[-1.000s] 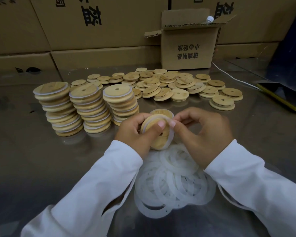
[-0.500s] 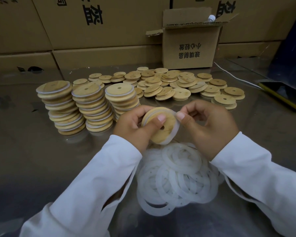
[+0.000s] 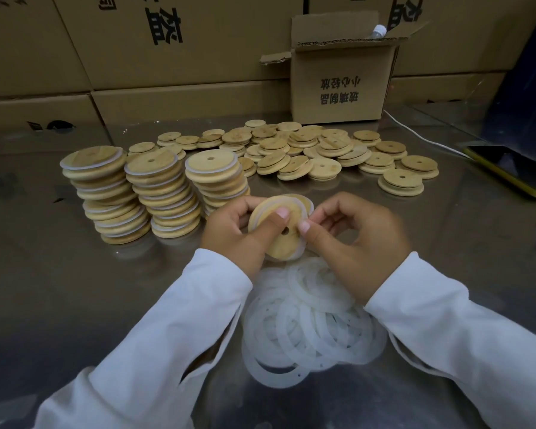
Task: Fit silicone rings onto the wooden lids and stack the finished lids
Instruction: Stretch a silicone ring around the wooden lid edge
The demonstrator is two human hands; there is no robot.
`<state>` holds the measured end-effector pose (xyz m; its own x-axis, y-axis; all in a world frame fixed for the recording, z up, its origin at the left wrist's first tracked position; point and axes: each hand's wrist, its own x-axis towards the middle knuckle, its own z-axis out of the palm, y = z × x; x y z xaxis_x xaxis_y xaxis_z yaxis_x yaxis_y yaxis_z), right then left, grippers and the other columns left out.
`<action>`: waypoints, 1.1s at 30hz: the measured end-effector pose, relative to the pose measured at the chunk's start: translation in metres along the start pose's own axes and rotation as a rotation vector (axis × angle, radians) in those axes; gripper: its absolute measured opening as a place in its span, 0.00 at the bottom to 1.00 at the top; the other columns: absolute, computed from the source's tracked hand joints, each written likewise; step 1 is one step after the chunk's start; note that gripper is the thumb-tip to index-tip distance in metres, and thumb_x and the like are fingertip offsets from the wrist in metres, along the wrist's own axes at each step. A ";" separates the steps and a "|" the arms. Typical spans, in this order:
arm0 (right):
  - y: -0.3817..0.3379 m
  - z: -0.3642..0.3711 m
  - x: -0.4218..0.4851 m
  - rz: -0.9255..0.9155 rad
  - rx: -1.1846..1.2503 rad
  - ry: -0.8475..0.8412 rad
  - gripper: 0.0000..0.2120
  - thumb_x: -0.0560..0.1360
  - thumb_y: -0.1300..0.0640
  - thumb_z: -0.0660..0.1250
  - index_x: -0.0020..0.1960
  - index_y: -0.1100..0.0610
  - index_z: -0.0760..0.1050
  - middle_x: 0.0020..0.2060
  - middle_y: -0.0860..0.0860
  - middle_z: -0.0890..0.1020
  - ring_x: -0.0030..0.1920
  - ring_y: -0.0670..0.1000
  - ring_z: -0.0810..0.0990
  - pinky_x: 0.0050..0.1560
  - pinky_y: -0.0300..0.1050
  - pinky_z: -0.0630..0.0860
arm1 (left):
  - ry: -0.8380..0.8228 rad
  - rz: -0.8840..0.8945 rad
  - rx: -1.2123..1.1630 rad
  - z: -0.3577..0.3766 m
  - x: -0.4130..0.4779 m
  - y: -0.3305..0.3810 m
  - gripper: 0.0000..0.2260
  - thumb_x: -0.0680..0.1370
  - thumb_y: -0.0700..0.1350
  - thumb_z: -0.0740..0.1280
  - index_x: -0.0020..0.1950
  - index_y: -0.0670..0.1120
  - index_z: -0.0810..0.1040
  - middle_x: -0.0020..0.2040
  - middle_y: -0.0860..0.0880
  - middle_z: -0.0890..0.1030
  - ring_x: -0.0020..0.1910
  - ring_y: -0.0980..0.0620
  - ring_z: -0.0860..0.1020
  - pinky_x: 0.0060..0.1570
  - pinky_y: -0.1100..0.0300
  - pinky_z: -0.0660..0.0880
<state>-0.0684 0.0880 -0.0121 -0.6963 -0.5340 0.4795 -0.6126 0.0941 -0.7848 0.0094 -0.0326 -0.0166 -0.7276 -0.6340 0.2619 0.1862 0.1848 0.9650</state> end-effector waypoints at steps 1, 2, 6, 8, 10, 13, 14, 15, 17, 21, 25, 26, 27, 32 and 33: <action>0.001 -0.001 0.000 -0.011 -0.017 0.010 0.05 0.68 0.55 0.70 0.35 0.52 0.76 0.31 0.46 0.79 0.34 0.44 0.76 0.38 0.36 0.73 | -0.004 -0.011 -0.010 0.000 0.000 0.000 0.03 0.72 0.41 0.70 0.40 0.49 0.79 0.32 0.54 0.83 0.33 0.58 0.80 0.36 0.65 0.77; 0.001 -0.002 0.001 -0.019 -0.032 0.022 0.05 0.68 0.56 0.70 0.35 0.53 0.76 0.31 0.46 0.79 0.34 0.44 0.76 0.38 0.35 0.73 | -0.010 -0.025 -0.024 0.001 0.000 -0.001 0.03 0.72 0.41 0.70 0.41 0.48 0.80 0.33 0.52 0.83 0.35 0.56 0.81 0.39 0.62 0.78; 0.001 -0.003 0.003 -0.043 -0.045 0.022 0.05 0.69 0.58 0.71 0.35 0.54 0.76 0.32 0.47 0.79 0.35 0.45 0.76 0.38 0.34 0.72 | -0.057 -0.059 -0.046 0.003 -0.001 -0.001 0.05 0.72 0.39 0.69 0.47 0.46 0.80 0.41 0.48 0.84 0.41 0.52 0.82 0.45 0.59 0.79; 0.000 -0.002 0.002 -0.057 -0.056 -0.007 0.05 0.69 0.59 0.71 0.35 0.55 0.76 0.33 0.47 0.79 0.35 0.45 0.76 0.38 0.34 0.72 | -0.098 -0.006 0.017 0.003 -0.002 0.000 0.05 0.73 0.39 0.68 0.43 0.49 0.81 0.37 0.53 0.84 0.39 0.57 0.81 0.42 0.66 0.78; -0.001 -0.003 0.002 -0.054 -0.055 -0.018 0.05 0.69 0.58 0.71 0.35 0.54 0.77 0.34 0.47 0.79 0.35 0.45 0.76 0.40 0.36 0.73 | -0.116 0.036 0.068 0.002 -0.002 0.001 0.08 0.73 0.40 0.68 0.40 0.53 0.80 0.33 0.56 0.83 0.37 0.60 0.80 0.40 0.68 0.77; -0.002 -0.005 0.005 -0.019 -0.052 -0.010 0.05 0.69 0.57 0.70 0.35 0.53 0.77 0.36 0.46 0.78 0.37 0.44 0.75 0.42 0.38 0.73 | -0.133 0.069 0.106 0.000 -0.002 0.003 0.08 0.73 0.40 0.68 0.40 0.54 0.80 0.32 0.57 0.82 0.38 0.59 0.80 0.43 0.65 0.77; -0.002 -0.006 0.006 -0.009 -0.050 0.003 0.05 0.68 0.56 0.70 0.34 0.52 0.76 0.38 0.45 0.76 0.37 0.43 0.75 0.43 0.37 0.72 | -0.137 0.075 0.111 0.001 -0.002 0.003 0.08 0.73 0.41 0.68 0.40 0.54 0.80 0.33 0.57 0.82 0.39 0.58 0.80 0.44 0.64 0.77; -0.002 -0.008 0.007 -0.001 -0.053 0.017 0.06 0.68 0.56 0.70 0.33 0.52 0.76 0.40 0.44 0.74 0.39 0.42 0.74 0.43 0.34 0.71 | -0.139 0.076 0.112 0.001 -0.002 0.003 0.07 0.73 0.41 0.68 0.40 0.54 0.80 0.34 0.56 0.83 0.40 0.57 0.80 0.45 0.62 0.77; -0.003 -0.009 0.008 0.011 -0.082 0.032 0.07 0.68 0.56 0.70 0.33 0.50 0.76 0.44 0.43 0.72 0.41 0.38 0.73 0.41 0.26 0.68 | -0.142 0.072 0.108 0.003 -0.003 0.003 0.06 0.73 0.41 0.68 0.41 0.53 0.80 0.38 0.53 0.83 0.42 0.53 0.80 0.48 0.57 0.77; -0.002 -0.011 0.010 0.044 -0.077 0.028 0.07 0.70 0.58 0.70 0.34 0.53 0.77 0.45 0.42 0.71 0.40 0.32 0.71 0.40 0.21 0.65 | -0.164 0.077 0.117 0.004 -0.004 0.006 0.06 0.73 0.40 0.67 0.44 0.52 0.79 0.42 0.50 0.82 0.45 0.50 0.80 0.50 0.54 0.77; -0.003 -0.014 0.015 0.074 -0.032 0.001 0.07 0.70 0.58 0.69 0.33 0.51 0.76 0.45 0.41 0.70 0.40 0.31 0.71 0.41 0.21 0.65 | -0.168 0.082 0.105 0.002 -0.003 0.010 0.06 0.73 0.42 0.67 0.46 0.52 0.79 0.44 0.51 0.82 0.46 0.51 0.81 0.50 0.56 0.77; -0.002 -0.014 0.015 0.073 -0.033 0.000 0.08 0.70 0.58 0.69 0.33 0.51 0.76 0.45 0.41 0.70 0.40 0.31 0.71 0.41 0.21 0.65 | -0.168 0.084 0.104 0.001 -0.002 0.010 0.06 0.73 0.42 0.67 0.46 0.52 0.79 0.43 0.51 0.82 0.46 0.51 0.81 0.49 0.56 0.78; -0.002 -0.014 0.016 0.069 -0.035 0.001 0.07 0.70 0.58 0.69 0.33 0.51 0.76 0.45 0.41 0.70 0.40 0.31 0.71 0.41 0.22 0.65 | -0.167 0.085 0.102 0.001 -0.002 0.010 0.06 0.73 0.41 0.67 0.45 0.52 0.79 0.43 0.51 0.83 0.45 0.52 0.81 0.47 0.57 0.78; -0.002 -0.013 0.014 0.029 -0.010 -0.006 0.06 0.69 0.57 0.69 0.34 0.50 0.76 0.43 0.44 0.73 0.41 0.36 0.73 0.43 0.25 0.68 | -0.156 0.054 0.052 -0.003 -0.001 0.009 0.05 0.73 0.42 0.67 0.45 0.52 0.80 0.40 0.51 0.83 0.44 0.51 0.81 0.46 0.55 0.79; -0.002 -0.012 0.013 0.028 0.005 -0.002 0.05 0.68 0.56 0.69 0.34 0.50 0.76 0.43 0.45 0.74 0.41 0.39 0.74 0.44 0.28 0.70 | -0.154 0.056 0.056 -0.004 -0.001 0.008 0.05 0.73 0.42 0.67 0.44 0.52 0.80 0.40 0.52 0.83 0.44 0.52 0.81 0.46 0.56 0.79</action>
<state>-0.0805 0.0912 0.0000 -0.7122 -0.5331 0.4566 -0.5912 0.1049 -0.7996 0.0144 -0.0330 -0.0093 -0.8105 -0.4995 0.3058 0.1956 0.2614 0.9452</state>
